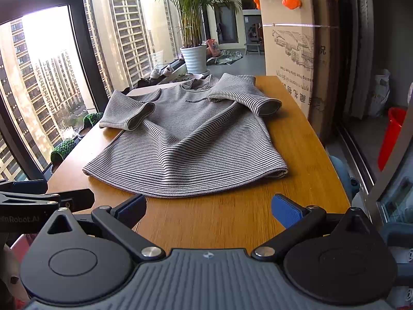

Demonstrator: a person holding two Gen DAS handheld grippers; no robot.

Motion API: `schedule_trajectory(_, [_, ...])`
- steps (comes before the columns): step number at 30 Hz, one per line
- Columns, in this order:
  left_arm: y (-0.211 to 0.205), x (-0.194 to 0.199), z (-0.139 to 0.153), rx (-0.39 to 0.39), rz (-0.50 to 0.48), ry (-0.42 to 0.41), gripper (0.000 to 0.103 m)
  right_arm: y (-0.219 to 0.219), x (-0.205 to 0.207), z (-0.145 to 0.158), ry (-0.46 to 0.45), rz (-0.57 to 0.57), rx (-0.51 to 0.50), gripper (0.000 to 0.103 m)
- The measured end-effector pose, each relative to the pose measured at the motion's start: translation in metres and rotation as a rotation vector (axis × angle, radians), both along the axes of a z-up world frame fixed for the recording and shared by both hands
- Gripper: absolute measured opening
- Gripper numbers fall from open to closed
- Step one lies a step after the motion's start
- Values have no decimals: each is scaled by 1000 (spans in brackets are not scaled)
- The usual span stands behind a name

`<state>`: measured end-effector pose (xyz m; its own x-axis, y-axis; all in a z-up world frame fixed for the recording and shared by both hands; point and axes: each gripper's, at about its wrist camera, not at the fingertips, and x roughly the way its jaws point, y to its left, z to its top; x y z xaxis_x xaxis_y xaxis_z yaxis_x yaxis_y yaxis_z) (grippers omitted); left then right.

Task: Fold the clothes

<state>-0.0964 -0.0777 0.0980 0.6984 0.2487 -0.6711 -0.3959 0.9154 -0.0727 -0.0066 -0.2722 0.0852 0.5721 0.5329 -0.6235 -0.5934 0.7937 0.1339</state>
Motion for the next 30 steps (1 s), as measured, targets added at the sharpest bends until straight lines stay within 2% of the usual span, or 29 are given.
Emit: schedule_trajectory(30, [0,6,-2,3,-5,9,103,1,4,-3,18,-3,2,103])
